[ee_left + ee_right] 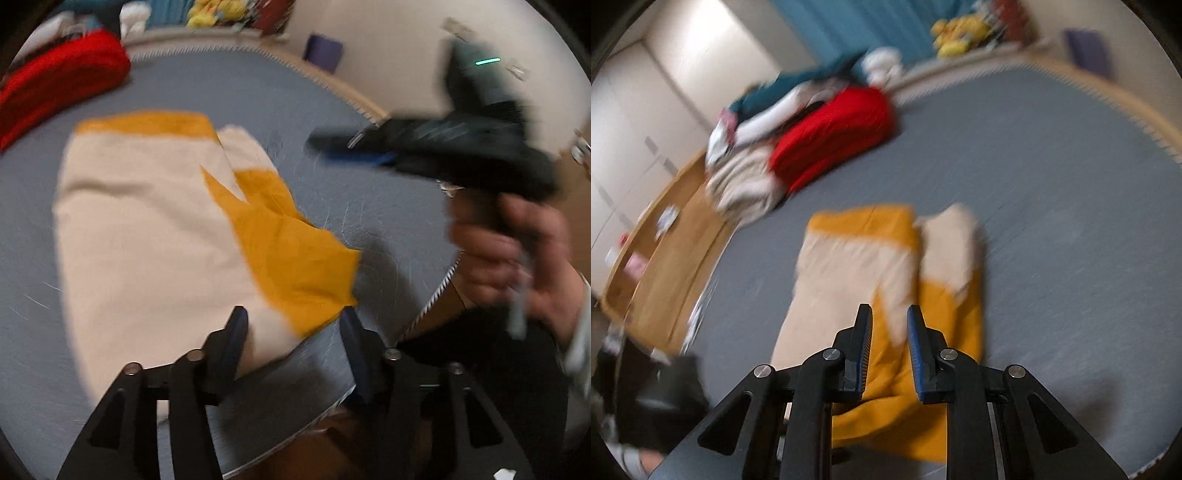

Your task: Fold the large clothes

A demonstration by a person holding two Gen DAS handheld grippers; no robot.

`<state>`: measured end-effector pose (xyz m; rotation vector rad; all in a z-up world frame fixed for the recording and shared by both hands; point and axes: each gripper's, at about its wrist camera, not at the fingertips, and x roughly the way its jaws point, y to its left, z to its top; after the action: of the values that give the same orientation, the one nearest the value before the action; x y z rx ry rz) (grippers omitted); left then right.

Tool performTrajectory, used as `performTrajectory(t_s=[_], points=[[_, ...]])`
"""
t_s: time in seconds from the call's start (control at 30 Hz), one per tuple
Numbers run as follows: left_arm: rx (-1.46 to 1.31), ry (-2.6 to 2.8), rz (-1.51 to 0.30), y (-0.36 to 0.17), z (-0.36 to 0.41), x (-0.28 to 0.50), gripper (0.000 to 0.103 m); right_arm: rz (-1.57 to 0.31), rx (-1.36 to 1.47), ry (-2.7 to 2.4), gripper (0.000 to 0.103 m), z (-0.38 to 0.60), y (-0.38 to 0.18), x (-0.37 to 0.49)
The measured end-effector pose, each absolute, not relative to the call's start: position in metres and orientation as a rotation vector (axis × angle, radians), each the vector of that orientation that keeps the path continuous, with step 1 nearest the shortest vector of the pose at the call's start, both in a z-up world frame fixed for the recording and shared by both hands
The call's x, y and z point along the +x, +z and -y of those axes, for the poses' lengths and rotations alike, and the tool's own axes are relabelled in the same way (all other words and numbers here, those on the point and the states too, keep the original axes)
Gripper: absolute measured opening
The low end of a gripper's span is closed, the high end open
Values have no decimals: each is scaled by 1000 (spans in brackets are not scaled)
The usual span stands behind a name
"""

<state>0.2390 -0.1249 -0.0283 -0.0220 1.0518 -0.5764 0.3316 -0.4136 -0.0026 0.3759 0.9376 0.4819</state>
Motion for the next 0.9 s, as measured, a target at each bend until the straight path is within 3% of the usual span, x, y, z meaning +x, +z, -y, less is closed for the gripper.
performTrajectory(t_s=[0.23, 0.47, 0.5, 0.57, 0.77, 0.9], points=[[-22, -402, -1014, -31, 27, 222, 49, -1112, 308, 519, 38, 364, -41, 342], [-503, -232, -1155, -89, -32, 234, 47, -1271, 203, 389, 39, 344, -86, 351], [-490, -238, -1179, -93, -28, 239, 47, -1281, 187, 383, 38, 342, -91, 352], [-434, -239, -1199, -96, -23, 243, 47, -1282, 168, 375, 8, 340, -95, 351], [-510, -299, -1229, -105, -13, 251, 52, -1054, 261, 430, 2, 357, -50, 333], [-412, -337, -1240, -104, 15, 251, 53, -931, 314, 337, 2, 393, -25, 314]])
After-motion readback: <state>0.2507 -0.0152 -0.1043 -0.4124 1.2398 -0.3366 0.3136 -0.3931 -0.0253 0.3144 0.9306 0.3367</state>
